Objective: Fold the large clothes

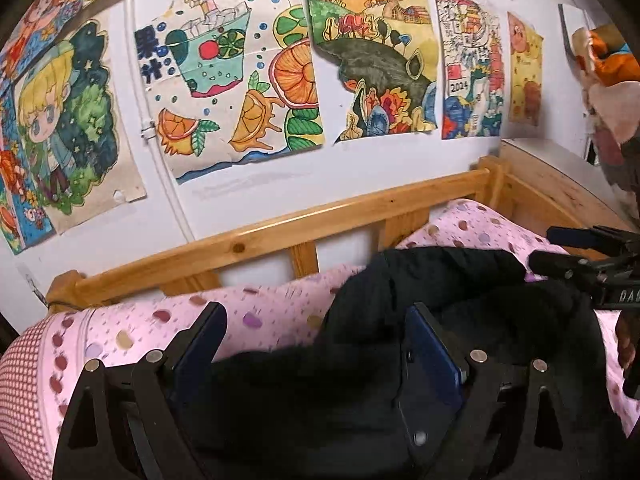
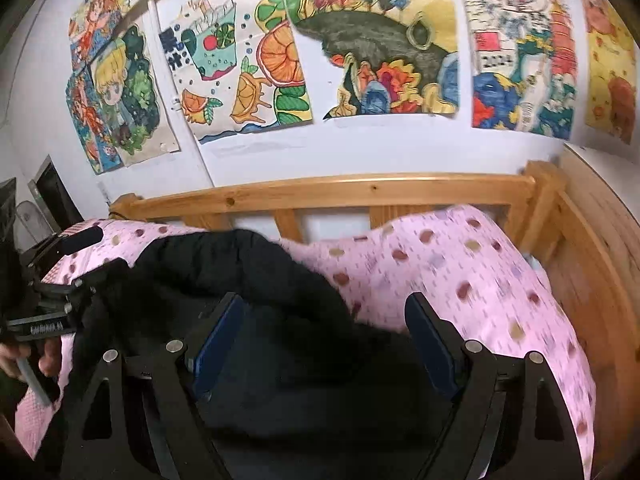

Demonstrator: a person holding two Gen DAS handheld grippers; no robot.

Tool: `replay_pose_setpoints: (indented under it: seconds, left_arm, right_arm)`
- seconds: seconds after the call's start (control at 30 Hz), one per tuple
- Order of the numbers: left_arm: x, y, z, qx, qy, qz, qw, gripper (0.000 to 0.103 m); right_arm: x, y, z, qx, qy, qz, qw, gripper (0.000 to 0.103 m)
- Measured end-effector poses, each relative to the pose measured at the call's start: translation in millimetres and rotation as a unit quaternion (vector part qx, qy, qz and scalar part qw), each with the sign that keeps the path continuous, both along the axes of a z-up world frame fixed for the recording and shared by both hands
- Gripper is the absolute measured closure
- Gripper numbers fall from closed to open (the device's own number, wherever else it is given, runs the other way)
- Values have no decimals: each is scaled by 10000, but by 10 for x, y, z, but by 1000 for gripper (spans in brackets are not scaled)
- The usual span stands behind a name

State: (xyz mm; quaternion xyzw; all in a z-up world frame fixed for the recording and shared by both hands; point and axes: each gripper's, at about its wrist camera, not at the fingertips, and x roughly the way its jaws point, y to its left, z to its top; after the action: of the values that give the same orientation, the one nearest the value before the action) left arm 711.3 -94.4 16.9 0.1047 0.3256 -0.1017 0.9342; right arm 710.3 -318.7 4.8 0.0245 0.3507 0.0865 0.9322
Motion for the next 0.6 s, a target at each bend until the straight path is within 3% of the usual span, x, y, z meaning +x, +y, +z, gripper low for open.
replay_pose_setpoints:
  seconds: [0.1, 0.13, 0.2, 0.27, 0.3, 0.33, 0.37, 0.47, 0.6]
  left_arm:
    - [114, -67, -92, -54, 5, 43, 10000, 16]
    - [132, -77, -129, -69, 5, 60, 10000, 20]
    - [205, -84, -222, -125, 103, 84, 9998, 33]
    - [295, -83, -306, -176, 264, 140, 9994, 62]
    - [337, -73, -337, -258, 360, 135, 9989, 68]
    - [363, -56, -352, -394, 429, 106, 9982, 82]
    - [365, -42, -351, -501, 445, 84, 9977, 89]
    - [314, 27, -262, -861, 367, 7, 9956, 93]
    - [147, 170, -74, -1391, 190, -274, 9897, 95]
  right_arm:
    - [203, 156, -134, -162, 71, 139, 9997, 33]
    - [230, 192, -166, -228, 94, 162, 9996, 35]
    - [290, 254, -236, -324, 100, 161, 9993, 49]
    - [310, 277, -279, -366, 90, 134, 9992, 64]
    - [305, 288, -296, -413, 49, 76, 9991, 71]
    - [293, 288, -293, -436, 4, 39, 9990, 75]
    - [269, 263, -276, -417, -55, 13, 9991, 86]
    - [147, 190, -187, -224, -260, 3, 9994, 94]
    - [-143, 127, -41, -55, -562, 113, 9983, 96]
